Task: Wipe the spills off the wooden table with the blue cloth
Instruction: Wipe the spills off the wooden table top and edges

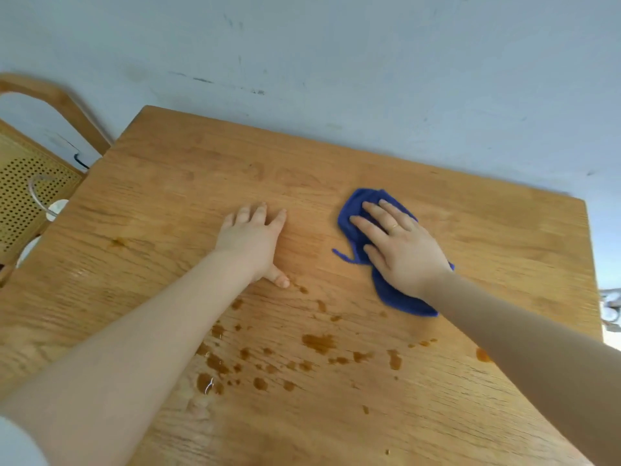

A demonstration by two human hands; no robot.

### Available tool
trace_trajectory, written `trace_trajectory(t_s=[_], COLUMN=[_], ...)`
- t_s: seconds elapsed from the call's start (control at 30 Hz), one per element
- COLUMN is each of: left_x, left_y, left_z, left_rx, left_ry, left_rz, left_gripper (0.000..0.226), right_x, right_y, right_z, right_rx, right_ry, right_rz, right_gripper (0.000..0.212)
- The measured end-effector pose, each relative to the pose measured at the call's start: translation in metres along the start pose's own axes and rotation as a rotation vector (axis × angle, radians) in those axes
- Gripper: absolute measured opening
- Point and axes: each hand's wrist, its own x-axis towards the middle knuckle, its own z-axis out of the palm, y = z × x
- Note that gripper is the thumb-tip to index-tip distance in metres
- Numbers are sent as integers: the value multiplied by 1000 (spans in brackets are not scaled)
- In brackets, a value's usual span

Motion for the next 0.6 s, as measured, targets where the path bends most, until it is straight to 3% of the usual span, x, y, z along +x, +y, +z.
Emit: trace_trajectory(t_s=[0.17,0.27,0.33,0.4,0.5,0.6], left_x=[5,3,1,-2,-5,-7], left_y=[26,41,50,59,72,88], left_z=[-15,-18,-17,-16,-13,-9], left_rx=[-74,-89,-111,-171,-204,-188], left_ry=[28,66,73,37,40,69], left_rz=[232,288,278,205,97,71], left_gripper=[111,116,117,121,127,124], right_x=[-7,27,41,41,15,-34], right_y=[31,66,82,83,63,37], right_z=[-3,-7,-7,-7,-8,-11], right_rx=[5,24,9,-3,12,5], right_ry=[-68,33,34,39,39,18], right_rz=[-197,50,218,266,195,-4], right_gripper=[48,46,43,44,53,48])
